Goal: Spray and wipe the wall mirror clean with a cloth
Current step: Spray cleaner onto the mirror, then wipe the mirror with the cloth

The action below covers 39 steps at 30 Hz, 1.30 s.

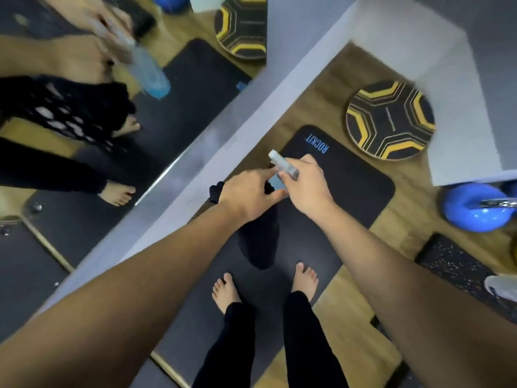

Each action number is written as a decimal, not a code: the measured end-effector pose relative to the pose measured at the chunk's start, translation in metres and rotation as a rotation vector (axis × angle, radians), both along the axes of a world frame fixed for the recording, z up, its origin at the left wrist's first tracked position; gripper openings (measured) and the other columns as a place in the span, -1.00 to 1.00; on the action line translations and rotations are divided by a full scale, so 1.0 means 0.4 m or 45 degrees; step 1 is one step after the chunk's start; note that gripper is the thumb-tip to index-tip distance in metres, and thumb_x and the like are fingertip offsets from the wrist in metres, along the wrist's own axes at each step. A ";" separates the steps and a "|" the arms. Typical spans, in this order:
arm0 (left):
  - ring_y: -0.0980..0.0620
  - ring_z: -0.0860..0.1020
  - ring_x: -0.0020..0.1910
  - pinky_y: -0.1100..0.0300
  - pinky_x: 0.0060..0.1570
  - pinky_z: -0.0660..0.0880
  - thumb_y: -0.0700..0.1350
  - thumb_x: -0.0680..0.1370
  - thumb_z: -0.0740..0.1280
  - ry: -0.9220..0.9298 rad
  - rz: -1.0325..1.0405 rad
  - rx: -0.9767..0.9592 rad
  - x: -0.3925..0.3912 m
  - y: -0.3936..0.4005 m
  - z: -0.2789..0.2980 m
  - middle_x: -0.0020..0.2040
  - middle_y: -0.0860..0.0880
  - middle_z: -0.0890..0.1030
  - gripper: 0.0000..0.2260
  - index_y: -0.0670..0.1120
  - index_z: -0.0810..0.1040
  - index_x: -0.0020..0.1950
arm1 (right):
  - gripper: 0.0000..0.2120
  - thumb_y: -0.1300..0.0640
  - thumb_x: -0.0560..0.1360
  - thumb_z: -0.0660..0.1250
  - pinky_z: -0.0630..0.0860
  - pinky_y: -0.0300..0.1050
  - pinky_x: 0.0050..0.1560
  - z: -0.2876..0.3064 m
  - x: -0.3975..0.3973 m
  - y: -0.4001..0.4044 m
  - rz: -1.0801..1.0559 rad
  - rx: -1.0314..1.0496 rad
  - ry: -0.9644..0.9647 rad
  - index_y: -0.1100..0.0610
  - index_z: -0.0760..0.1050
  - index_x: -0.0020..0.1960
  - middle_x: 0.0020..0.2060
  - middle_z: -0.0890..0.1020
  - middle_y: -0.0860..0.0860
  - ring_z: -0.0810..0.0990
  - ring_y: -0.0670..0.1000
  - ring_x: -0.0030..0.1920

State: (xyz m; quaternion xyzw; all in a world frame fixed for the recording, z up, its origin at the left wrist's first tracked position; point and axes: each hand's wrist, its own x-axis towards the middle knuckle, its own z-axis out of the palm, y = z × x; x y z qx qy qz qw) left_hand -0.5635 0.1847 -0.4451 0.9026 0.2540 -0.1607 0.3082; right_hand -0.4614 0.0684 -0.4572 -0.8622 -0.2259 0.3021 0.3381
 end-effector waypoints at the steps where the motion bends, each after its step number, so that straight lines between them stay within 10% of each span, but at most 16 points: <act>1: 0.00 0.61 0.17 0.01 0.07 0.57 0.27 0.59 0.28 0.028 0.002 -0.021 0.002 -0.004 -0.065 0.25 0.10 0.66 -0.46 0.26 0.33 0.58 | -0.81 0.14 0.64 0.30 0.39 -0.40 -0.24 -0.069 -0.003 0.001 -0.009 -0.015 0.009 0.01 0.63 0.19 0.01 0.41 -0.01 0.51 -0.10 -0.11; 5: 0.03 0.59 -0.04 0.04 -0.01 0.57 0.16 0.61 0.32 0.091 0.026 -0.125 0.006 -0.016 -0.306 0.28 0.06 0.64 -0.46 0.19 0.33 0.59 | -0.77 0.16 0.64 0.28 0.36 -0.40 -0.17 -0.312 -0.008 0.001 -0.023 -0.048 0.031 -0.03 0.62 0.23 0.03 0.43 -0.02 0.49 -0.15 -0.12; 14: 0.04 0.62 0.17 0.12 0.04 0.54 0.12 0.62 0.33 0.146 0.014 -0.171 0.024 -0.021 -0.688 0.48 0.09 0.51 -0.38 0.12 0.22 0.65 | -0.65 0.15 0.65 0.28 0.44 -0.35 -0.05 -0.692 -0.007 0.011 -0.106 -0.098 0.101 0.00 0.51 0.42 0.13 0.46 -0.01 0.51 -0.08 0.05; 22: 0.07 0.63 -0.06 -0.01 0.02 0.63 0.20 0.60 0.32 0.218 -0.023 -0.208 0.033 -0.031 -0.820 0.11 0.10 0.65 -0.48 0.19 0.36 0.56 | -0.66 0.13 0.63 0.32 0.50 -0.24 -0.03 -0.838 0.003 -0.013 -0.237 -0.243 0.342 0.06 0.52 0.40 0.24 0.57 0.01 0.57 -0.01 0.12; 26: 0.04 0.62 0.19 0.09 0.14 0.58 0.27 0.60 0.33 0.269 -0.003 -0.173 0.026 -0.018 -0.811 0.32 0.06 0.61 -0.46 0.05 0.46 0.51 | -0.67 0.15 0.62 0.34 0.39 -0.31 -0.22 -0.851 -0.007 -0.019 -0.302 -0.195 0.416 0.06 0.52 0.37 0.22 0.59 -0.01 0.53 -0.06 0.01; 32: 0.07 0.60 0.20 0.17 0.10 0.52 0.23 0.60 0.35 0.118 0.058 -0.164 0.041 0.017 -0.653 0.22 0.11 0.65 -0.59 0.04 0.57 0.36 | -0.64 0.11 0.60 0.36 0.48 -0.09 0.20 -0.743 -0.007 -0.017 -0.363 -0.207 0.317 0.06 0.50 0.39 0.27 0.50 -0.01 0.48 0.03 0.25; 39: 0.23 0.54 0.18 0.33 0.17 0.41 0.15 0.65 0.32 -0.330 0.314 -0.214 0.130 0.078 -0.211 0.19 0.17 0.66 -0.67 0.03 0.57 0.35 | -0.78 0.16 0.67 0.23 0.60 -0.15 -0.01 -0.260 0.067 0.054 -0.464 0.410 0.578 0.11 0.66 0.05 -0.07 0.73 0.06 0.69 -0.05 -0.08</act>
